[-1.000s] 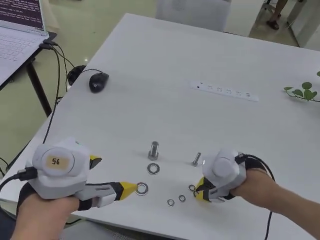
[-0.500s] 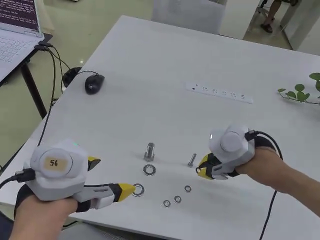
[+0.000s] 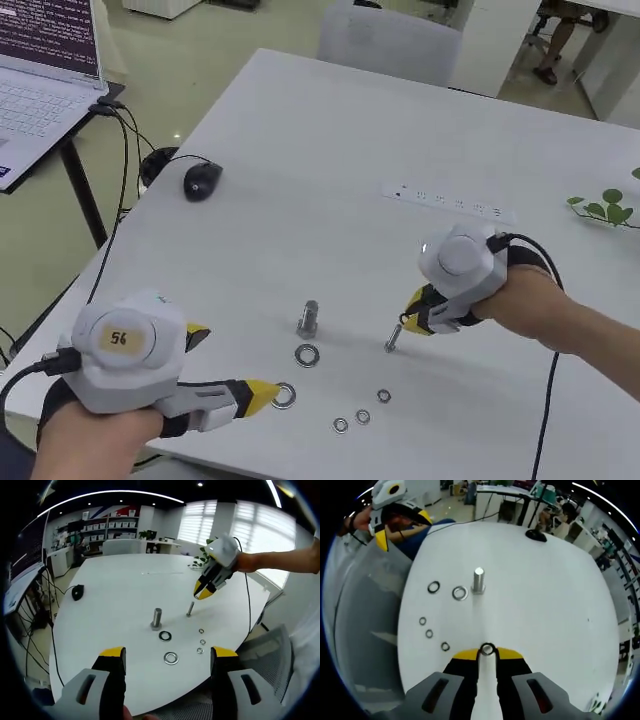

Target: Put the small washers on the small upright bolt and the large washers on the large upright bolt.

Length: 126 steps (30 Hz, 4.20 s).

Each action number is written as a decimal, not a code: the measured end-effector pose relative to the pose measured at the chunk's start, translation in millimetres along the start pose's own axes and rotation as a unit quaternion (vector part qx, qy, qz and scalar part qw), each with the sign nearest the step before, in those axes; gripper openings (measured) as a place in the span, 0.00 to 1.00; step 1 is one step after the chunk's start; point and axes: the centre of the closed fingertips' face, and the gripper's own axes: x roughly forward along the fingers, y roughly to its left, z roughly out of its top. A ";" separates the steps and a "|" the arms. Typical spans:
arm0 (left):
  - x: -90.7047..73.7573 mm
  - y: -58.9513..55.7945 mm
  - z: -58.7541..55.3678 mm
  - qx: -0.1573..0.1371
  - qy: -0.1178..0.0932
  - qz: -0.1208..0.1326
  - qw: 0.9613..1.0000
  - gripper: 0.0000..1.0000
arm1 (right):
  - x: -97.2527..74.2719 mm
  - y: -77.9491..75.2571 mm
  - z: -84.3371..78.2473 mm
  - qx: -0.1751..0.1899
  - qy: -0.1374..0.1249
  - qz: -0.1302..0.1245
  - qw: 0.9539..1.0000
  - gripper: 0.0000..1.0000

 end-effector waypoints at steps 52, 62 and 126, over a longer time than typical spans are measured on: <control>-4.8 16.2 -6.6 -0.016 0.007 0.017 1.000 0.68 | 60.2 8.8 -28.9 0.012 0.052 0.038 0.998 0.14; -5.4 17.2 -6.5 -0.018 0.005 0.018 1.000 0.68 | 45.9 10.3 -36.9 0.058 0.027 0.026 0.998 0.20; -7.8 2.6 -1.6 0.002 -0.002 0.008 1.000 0.67 | 61.4 87.2 -31.1 0.021 -0.009 0.055 0.998 0.13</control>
